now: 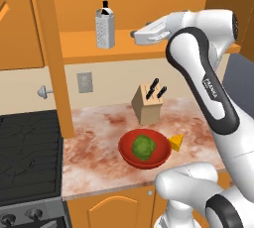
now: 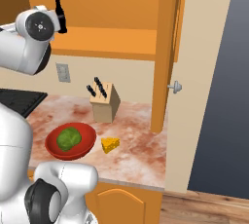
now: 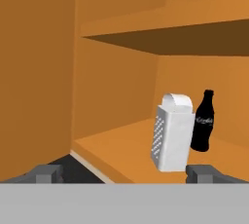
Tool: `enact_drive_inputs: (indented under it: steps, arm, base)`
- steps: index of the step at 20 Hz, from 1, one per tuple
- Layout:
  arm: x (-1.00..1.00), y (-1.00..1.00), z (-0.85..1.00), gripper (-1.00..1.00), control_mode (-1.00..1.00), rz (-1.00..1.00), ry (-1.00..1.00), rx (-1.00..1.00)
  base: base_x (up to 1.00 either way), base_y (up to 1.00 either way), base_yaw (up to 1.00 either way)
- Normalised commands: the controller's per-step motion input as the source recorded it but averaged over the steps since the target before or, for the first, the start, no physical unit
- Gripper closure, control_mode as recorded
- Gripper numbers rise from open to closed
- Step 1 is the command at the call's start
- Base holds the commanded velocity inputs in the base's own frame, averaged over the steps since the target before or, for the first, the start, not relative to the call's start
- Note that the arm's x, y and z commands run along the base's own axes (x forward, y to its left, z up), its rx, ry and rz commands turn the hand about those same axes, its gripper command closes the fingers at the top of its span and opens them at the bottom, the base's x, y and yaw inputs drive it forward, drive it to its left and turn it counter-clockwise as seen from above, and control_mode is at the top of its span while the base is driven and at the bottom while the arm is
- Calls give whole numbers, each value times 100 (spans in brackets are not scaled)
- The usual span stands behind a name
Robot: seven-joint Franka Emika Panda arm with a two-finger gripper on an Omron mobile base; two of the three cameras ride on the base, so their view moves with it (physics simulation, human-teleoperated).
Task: Pick the cheese from the fridge and the cheese grater from the cabinet and place them next to the salad bowl.
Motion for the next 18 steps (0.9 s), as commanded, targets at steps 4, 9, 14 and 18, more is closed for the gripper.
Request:
enact_drive_inputs:
  steps: [4, 9, 14, 18]
  arm:
    - [10, 6, -13, -100, -100, 0, -1, 0]
    - [16, 9, -16, -100, -100, 0, -1, 1]
    - [20, 6, -6, -100, -100, 0, 0, 0]
    - [18, 5, -7, -100, -100, 0, 0, 1]
  base:
    - [0, 0, 0]
    - [0, 0, 0]
    - [0, 0, 0]
    - [0, 0, 0]
